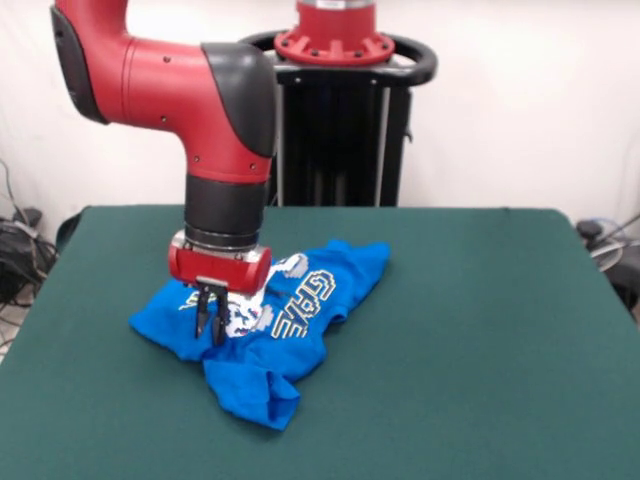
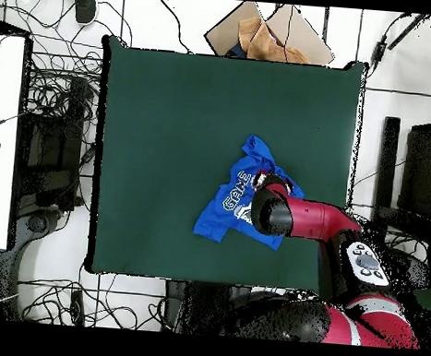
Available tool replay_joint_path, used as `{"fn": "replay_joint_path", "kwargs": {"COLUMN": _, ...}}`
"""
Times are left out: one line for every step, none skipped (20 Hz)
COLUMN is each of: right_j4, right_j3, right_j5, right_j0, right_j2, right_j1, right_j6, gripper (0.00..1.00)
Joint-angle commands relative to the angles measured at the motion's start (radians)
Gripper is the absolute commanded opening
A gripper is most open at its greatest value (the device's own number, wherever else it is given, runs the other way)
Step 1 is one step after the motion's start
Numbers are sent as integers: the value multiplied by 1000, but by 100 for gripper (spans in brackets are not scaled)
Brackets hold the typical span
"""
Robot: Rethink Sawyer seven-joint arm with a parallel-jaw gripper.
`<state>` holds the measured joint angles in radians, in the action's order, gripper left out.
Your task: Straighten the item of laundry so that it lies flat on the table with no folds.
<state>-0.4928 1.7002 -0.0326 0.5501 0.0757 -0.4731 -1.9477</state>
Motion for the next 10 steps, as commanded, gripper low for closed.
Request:
{"fn": "replay_joint_path", "kwargs": {"right_j4": 176, "right_j3": 4, "right_j5": -147, "right_j0": -7, "right_j2": -20, "right_j1": 9, "right_j6": -222, "gripper": 0}}
{"fn": "replay_joint_path", "kwargs": {"right_j4": 186, "right_j3": -15, "right_j5": -162, "right_j0": -13, "right_j2": -27, "right_j1": 12, "right_j6": -221, "gripper": 0}}
{"fn": "replay_joint_path", "kwargs": {"right_j4": 197, "right_j3": -25, "right_j5": -170, "right_j0": -20, "right_j2": -33, "right_j1": 12, "right_j6": -216, "gripper": 0}}
{"fn": "replay_joint_path", "kwargs": {"right_j4": 212, "right_j3": -43, "right_j5": -185, "right_j0": -27, "right_j2": -39, "right_j1": 16, "right_j6": -207, "gripper": 0}}
{"fn": "replay_joint_path", "kwargs": {"right_j4": 226, "right_j3": -58, "right_j5": -199, "right_j0": -31, "right_j2": -42, "right_j1": 19, "right_j6": -196, "gripper": 0}}
{"fn": "replay_joint_path", "kwargs": {"right_j4": 242, "right_j3": -75, "right_j5": -213, "right_j0": -32, "right_j2": -43, "right_j1": 24, "right_j6": -185, "gripper": 0}}
{"fn": "replay_joint_path", "kwargs": {"right_j4": 255, "right_j3": -94, "right_j5": -227, "right_j0": -32, "right_j2": -42, "right_j1": 31, "right_j6": -173, "gripper": 0}}
{"fn": "replay_joint_path", "kwargs": {"right_j4": 268, "right_j3": -112, "right_j5": -231, "right_j0": -34, "right_j2": -47, "right_j1": 41, "right_j6": -166, "gripper": 0}}
{"fn": "replay_joint_path", "kwargs": {"right_j4": 275, "right_j3": -136, "right_j5": -229, "right_j0": -43, "right_j2": -61, "right_j1": 52, "right_j6": -160, "gripper": 0}}
{"fn": "replay_joint_path", "kwargs": {"right_j4": 283, "right_j3": -155, "right_j5": -224, "right_j0": -53, "right_j2": -75, "right_j1": 65, "right_j6": -161, "gripper": 0}}
